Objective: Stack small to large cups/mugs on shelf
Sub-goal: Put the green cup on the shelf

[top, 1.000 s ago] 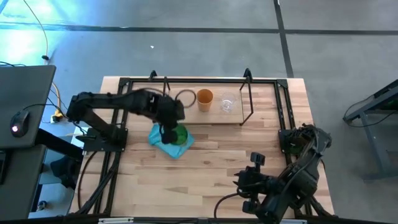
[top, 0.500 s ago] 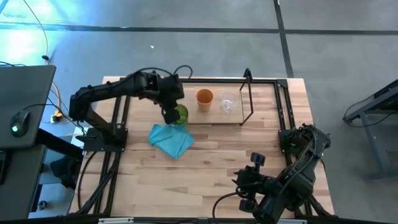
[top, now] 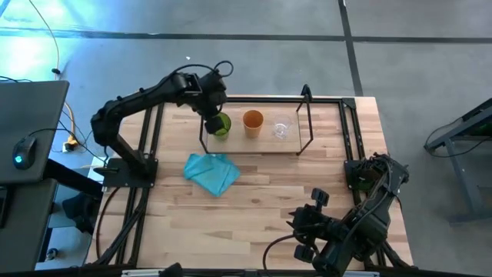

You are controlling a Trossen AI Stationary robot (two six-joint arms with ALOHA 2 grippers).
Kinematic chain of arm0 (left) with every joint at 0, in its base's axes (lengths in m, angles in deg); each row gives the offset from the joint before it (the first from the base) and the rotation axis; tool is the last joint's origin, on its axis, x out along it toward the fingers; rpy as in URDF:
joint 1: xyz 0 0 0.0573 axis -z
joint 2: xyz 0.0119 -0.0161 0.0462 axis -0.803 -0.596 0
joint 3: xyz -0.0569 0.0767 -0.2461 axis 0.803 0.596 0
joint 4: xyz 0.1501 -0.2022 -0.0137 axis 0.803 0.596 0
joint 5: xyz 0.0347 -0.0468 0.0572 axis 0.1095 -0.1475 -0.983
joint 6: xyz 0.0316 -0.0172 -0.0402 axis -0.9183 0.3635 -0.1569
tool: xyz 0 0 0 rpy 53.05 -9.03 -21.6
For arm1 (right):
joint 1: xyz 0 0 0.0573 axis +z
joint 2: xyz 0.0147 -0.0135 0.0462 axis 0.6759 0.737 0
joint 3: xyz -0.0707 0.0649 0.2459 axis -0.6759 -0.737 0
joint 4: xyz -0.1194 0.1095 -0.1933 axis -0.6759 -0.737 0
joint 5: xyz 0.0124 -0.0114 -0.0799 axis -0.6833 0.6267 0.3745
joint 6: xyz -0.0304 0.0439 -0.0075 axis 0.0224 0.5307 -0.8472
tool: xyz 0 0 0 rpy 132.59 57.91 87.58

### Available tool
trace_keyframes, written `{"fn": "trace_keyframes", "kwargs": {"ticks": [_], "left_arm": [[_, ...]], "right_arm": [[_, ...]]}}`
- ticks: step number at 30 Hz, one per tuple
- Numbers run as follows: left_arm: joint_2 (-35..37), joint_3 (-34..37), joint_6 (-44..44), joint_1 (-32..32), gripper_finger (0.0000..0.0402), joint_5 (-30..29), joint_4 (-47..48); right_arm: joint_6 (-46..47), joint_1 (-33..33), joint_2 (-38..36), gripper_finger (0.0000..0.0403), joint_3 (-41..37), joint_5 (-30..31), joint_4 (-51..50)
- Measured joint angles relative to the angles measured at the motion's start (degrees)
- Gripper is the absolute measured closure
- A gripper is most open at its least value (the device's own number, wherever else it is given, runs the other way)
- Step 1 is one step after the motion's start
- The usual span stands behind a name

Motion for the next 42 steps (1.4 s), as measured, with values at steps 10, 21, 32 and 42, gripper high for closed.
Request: {"fn": "trace_keyframes", "kwargs": {"ticks": [10,21,32,42], "left_arm": [[-1.02,0.00,-2.54,-2.56,0.0401,1.17,-2.70],[-1.03,0.00,-3.12,-4.79,0.0401,2.25,-2.79],[-4.22,0.00,-3.03,-4.70,0.0401,4.15,-3.75],[-4.71,-0.02,-3.45,-4.74,0.0401,3.28,-5.41]], "right_arm": [[0.87,-0.02,0.00,0.0308,0.02,0.63,0.17],[1.07,-0.04,0.00,0.0308,0.02,1.94,0.18],[1.45,-0.09,-0.02,0.0308,0.02,1.97,0.20],[0.81,-0.09,-0.04,0.0308,0.04,1.97,-0.02]]}}
